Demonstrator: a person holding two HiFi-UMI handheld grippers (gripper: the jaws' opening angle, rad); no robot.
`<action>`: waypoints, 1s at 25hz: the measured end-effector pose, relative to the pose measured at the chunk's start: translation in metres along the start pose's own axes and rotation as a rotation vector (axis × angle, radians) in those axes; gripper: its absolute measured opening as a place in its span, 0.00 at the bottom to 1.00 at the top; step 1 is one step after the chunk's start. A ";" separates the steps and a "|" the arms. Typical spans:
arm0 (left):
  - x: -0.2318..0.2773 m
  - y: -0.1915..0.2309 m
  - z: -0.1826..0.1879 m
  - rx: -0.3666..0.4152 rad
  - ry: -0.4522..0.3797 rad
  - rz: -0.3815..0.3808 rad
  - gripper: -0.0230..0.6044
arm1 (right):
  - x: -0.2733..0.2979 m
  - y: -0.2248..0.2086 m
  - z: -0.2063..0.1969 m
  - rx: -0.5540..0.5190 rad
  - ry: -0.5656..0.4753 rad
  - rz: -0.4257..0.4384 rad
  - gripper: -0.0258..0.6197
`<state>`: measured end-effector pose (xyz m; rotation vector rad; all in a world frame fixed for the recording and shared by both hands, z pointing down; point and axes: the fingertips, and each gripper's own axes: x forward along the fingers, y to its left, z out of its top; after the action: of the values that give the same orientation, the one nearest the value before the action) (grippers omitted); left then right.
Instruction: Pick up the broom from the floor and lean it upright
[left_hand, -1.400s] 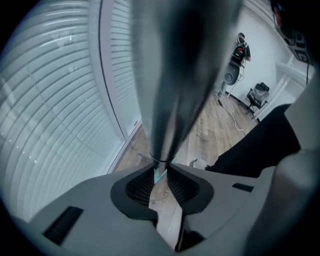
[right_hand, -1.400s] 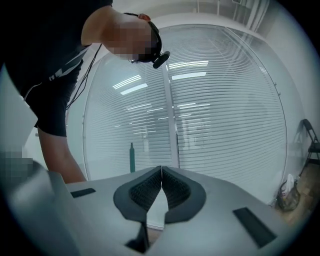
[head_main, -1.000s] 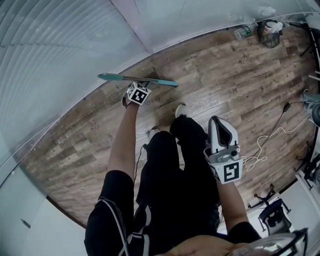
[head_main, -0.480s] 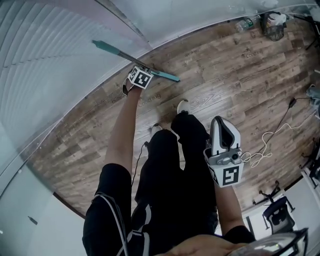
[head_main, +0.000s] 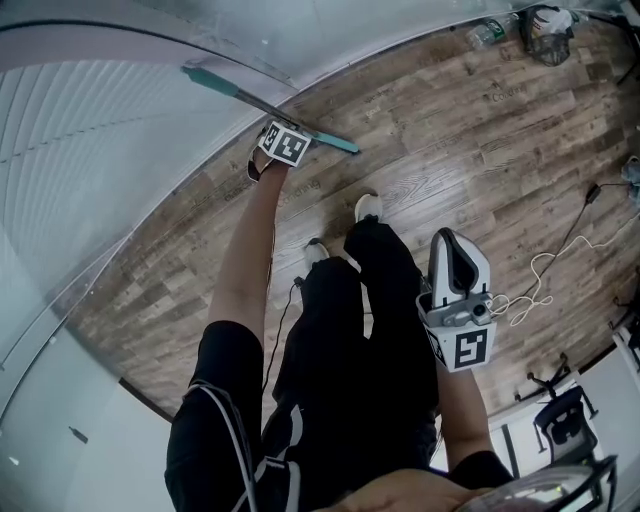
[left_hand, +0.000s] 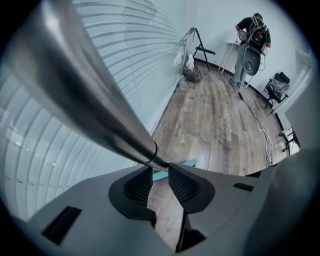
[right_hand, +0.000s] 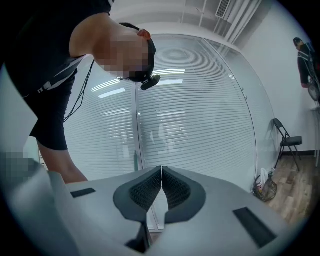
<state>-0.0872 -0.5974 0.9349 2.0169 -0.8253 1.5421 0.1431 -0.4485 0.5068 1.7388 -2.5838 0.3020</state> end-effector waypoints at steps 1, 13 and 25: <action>-0.002 0.000 0.002 -0.021 -0.007 0.002 0.21 | -0.004 -0.002 0.001 0.002 0.001 -0.002 0.07; -0.042 0.001 0.015 -0.099 -0.162 0.002 0.30 | -0.026 -0.008 0.004 0.034 -0.001 -0.005 0.07; -0.181 -0.067 -0.028 -0.276 -0.217 -0.080 0.33 | -0.043 0.044 0.072 0.043 0.025 0.064 0.07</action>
<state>-0.0930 -0.4984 0.7669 2.0050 -0.9695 1.1103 0.1261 -0.4046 0.4244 1.6560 -2.6381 0.3808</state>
